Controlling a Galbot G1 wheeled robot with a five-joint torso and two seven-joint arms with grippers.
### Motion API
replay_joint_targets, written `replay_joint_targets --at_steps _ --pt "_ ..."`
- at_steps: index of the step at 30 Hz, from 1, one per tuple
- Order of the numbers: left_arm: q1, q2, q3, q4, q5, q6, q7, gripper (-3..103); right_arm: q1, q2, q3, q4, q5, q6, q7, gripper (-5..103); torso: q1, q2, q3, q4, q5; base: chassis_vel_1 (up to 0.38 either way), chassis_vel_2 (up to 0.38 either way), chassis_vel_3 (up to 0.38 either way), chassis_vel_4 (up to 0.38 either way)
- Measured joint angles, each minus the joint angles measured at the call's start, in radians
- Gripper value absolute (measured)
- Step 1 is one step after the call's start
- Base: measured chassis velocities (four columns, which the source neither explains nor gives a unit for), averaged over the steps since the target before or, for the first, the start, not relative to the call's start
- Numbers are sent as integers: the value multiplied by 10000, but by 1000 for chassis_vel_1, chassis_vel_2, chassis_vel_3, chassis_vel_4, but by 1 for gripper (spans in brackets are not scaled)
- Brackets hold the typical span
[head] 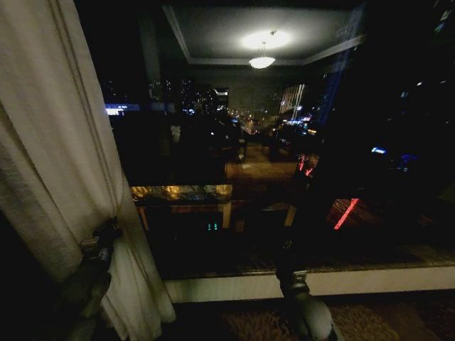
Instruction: Open the curtains by pulling them apart, changing their state from closed to fully open.
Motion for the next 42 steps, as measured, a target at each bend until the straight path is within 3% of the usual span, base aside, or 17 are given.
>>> replay_joint_targets --at_steps 2,4,9,12,17,21,23,24,26,28,29,32,34,37,39,40,42 --pt "-180 -18 53 136 3 67 -356 0 9 2 -21 -10 -5 0 -1 100 0 0 0 -1 0 0 0 0 0" --pt "-818 -30 111 749 12 355 -1769 0 52 6 -71 -59 -17 0 -6 100 0 0 0 -1 0 0 0 0 0" --pt "-1919 124 -377 2222 -18 504 -3461 0 119 -13 -105 -147 -22 0 -27 100 0 -1 0 -3 0 0 0 0 0" --pt "-2189 255 -720 2703 -49 504 -3747 0 141 -31 -108 -205 -22 2 -35 100 1 0 0 -2 1 0 0 0 0" --pt "-2538 1007 -2265 3977 -105 358 -4092 0 278 -41 -215 -416 -22 19 -50 100 1 0 1 8 -3 0 0 0 0" --pt "-2354 1222 -2524 4044 -33 342 -4047 0 303 -13 -279 -474 -22 24 -53 100 1 -1 0 8 -3 0 0 0 0" --pt "-1800 1232 -2415 3470 92 466 -3323 -3 307 -4 -328 -498 -22 28 -55 100 0 0 0 4 -4 0 0 0 0" --pt "-1800 1232 -2415 3470 92 466 -3323 -3 307 -4 -328 -498 -22 28 -55 100 0 0 0 4 -4 0 0 0 0" --pt "-1411 1093 -2206 2950 203 460 -2656 7 311 -7 -349 -499 -20 29 -57 100 0 0 0 0 -1 0 0 0 0" --pt "-819 824 -1988 2181 297 191 -1261 18 308 -50 -347 -430 2 28 -55 100 0 0 0 -4 0 0 0 0 0" --pt "-819 824 -1988 2181 297 191 -1261 18 308 -50 -347 -430 2 28 -55 100 0 0 0 -4 0 0 0 0 0" --pt "-36 581 -1924 1237 309 -217 395 28 236 -127 -272 -331 31 6 -44 100 1 0 0 0 0 0 0 0 0" --pt "399 448 -1926 617 124 -268 1079 40 197 -144 -246 -299 36 -5 -41 100 1 0 -1 0 0 0 0 0 0" --pt "743 328 -1942 107 -125 -270 1533 45 189 -140 -241 -263 41 -16 -40 100 0 1 -1 0 2 0 0 0 0" --pt "1350 117 -1987 -608 -452 -417 2384 56 191 -113 -248 -190 47 -67 -36 100 0 1 -1 0 3 0 0 0 0" --pt "1350 117 -1987 -608 -452 -417 2384 56 191 -113 -248 -190 47 -67 -36 100 0 1 -1 0 3 0 0 0 0" --pt "1848 -56 -1969 -1145 -668 -654 3101 67 201 -102 -257 -99 67 -212 -29 100 0 0 -1 1 4 0 0 0 0"
